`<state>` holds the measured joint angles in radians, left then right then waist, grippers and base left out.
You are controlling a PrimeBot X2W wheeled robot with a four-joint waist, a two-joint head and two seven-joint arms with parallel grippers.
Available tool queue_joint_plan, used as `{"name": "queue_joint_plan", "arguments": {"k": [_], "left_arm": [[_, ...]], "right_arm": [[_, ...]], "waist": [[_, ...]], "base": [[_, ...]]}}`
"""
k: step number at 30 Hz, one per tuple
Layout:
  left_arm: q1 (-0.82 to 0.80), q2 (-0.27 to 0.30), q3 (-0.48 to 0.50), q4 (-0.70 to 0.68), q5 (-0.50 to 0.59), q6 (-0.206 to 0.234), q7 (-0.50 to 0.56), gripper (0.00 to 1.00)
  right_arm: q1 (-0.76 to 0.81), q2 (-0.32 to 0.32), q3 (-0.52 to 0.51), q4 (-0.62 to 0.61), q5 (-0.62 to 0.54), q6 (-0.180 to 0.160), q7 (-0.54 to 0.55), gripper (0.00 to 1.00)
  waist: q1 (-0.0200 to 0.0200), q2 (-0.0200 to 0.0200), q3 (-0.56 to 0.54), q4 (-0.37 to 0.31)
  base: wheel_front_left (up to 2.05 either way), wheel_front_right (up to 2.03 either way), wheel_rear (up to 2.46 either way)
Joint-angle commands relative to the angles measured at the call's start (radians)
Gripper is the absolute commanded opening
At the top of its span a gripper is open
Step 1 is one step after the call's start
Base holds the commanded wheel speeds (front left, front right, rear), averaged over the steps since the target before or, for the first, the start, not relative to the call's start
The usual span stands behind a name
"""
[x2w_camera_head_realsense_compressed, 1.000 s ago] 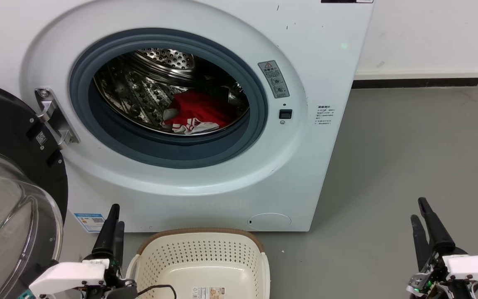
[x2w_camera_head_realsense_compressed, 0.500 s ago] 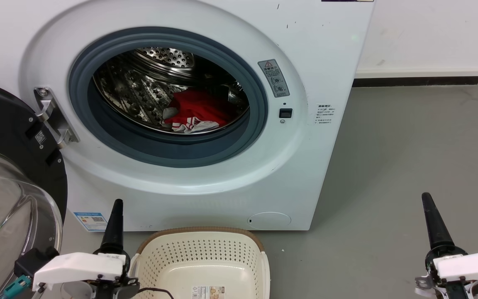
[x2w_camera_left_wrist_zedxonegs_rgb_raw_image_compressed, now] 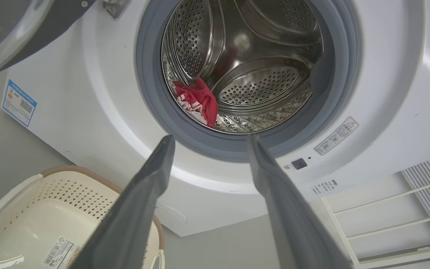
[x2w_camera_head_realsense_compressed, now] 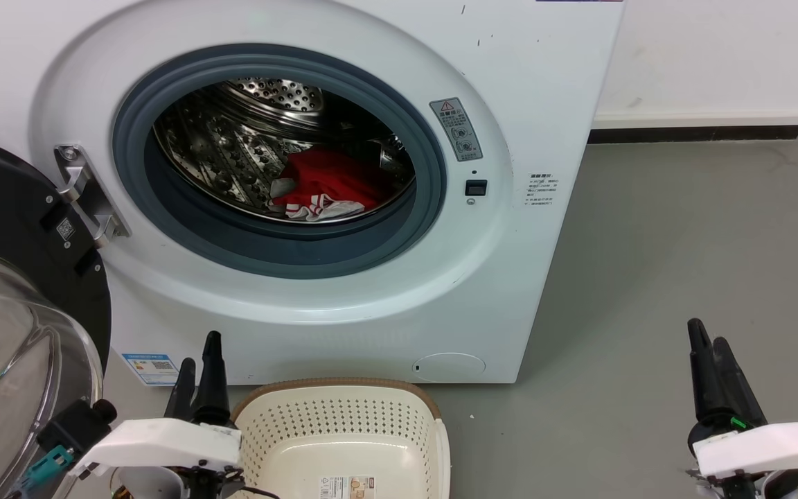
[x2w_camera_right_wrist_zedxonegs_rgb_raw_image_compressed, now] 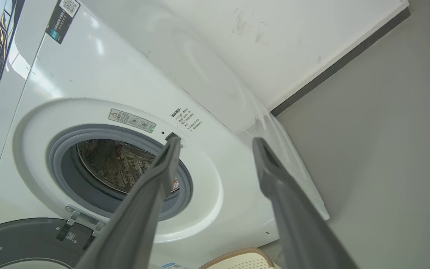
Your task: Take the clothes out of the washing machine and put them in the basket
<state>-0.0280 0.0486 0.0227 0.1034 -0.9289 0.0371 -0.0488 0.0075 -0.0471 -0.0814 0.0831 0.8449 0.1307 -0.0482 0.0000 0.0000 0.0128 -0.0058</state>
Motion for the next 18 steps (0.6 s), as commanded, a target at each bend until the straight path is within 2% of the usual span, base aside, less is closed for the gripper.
{"name": "queue_joint_plan", "arguments": {"k": [1,18], "left_arm": [[-0.006,0.002,-0.01,-0.024,0.052,0.009,-0.014,1.0],[0.021,0.002,-0.038,-0.064,0.276,0.035,-0.065,1.0]], "right_arm": [[0.005,-0.004,0.004,-0.026,-0.059,0.0,-0.014,1.0],[0.041,-0.005,0.021,-0.075,-0.308,0.0,-0.065,1.0]], "waist": [[0.0,0.0,0.0,0.0],[0.0,0.0,-0.001,-0.001]], "base": [[0.0,0.0,0.0],[0.0,0.0,0.0]]}}
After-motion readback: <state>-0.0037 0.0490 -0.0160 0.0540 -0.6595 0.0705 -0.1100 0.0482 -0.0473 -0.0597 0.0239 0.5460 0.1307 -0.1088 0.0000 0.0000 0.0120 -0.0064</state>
